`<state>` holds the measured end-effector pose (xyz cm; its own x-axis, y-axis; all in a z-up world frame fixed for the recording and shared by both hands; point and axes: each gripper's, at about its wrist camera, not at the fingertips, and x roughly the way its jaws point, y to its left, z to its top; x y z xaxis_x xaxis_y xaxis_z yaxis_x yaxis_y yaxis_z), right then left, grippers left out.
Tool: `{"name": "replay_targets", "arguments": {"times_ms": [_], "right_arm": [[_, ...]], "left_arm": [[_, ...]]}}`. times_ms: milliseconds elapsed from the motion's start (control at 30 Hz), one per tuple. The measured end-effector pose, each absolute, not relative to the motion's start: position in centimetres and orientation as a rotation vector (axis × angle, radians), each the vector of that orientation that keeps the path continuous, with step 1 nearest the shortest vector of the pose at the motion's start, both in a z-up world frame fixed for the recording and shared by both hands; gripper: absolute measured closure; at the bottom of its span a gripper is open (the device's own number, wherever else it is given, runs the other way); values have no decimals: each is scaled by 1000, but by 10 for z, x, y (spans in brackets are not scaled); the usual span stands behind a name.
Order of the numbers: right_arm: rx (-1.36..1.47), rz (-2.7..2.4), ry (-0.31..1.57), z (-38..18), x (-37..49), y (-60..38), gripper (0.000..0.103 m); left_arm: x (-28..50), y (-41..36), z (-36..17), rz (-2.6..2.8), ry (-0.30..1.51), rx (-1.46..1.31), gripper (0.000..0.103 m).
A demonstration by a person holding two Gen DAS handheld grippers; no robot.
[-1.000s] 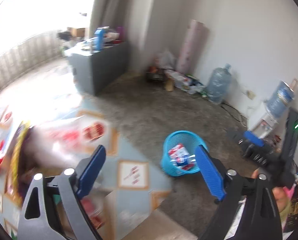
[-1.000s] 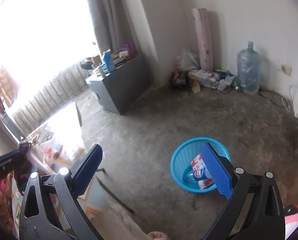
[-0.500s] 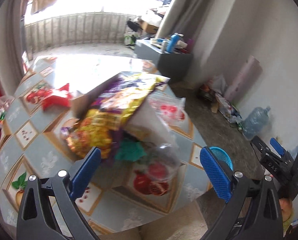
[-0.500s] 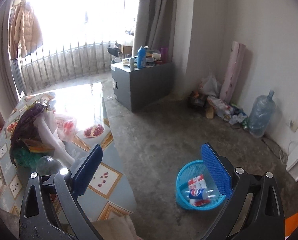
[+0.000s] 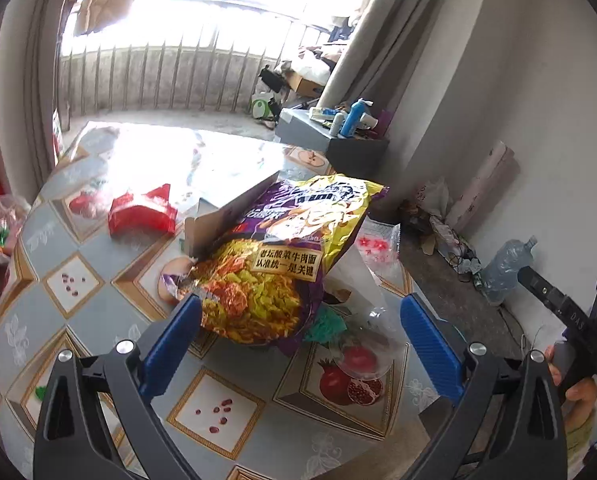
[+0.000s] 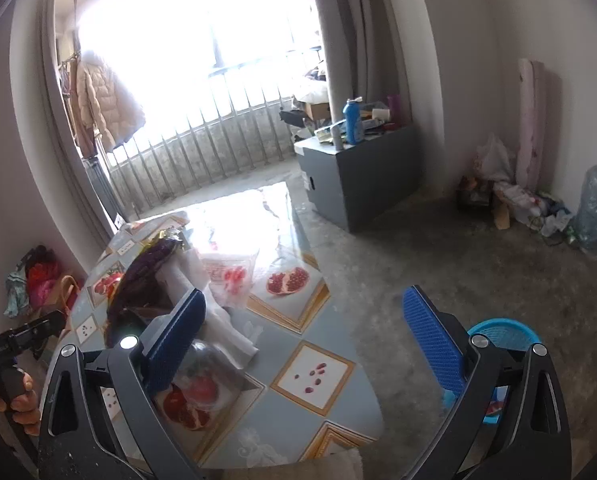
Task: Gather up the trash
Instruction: 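Turn both tools back toward the table clutter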
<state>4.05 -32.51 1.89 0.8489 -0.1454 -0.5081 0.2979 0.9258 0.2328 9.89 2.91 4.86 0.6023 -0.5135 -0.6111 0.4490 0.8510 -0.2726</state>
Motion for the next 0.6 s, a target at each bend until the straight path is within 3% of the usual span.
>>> {"name": "replay_targets", "arguments": {"times_ms": [333,533,600], "right_arm": [[353,-148,548,12,62,-310,20],[364,-100,599,0,64,-306,33],[374,-88,617,-4,64,-306,37]], "left_arm": [[82,9,57,-648,576,-7,6],[56,3,38,-726,552,52,16],[54,2,29,-728,576,55,25]]}}
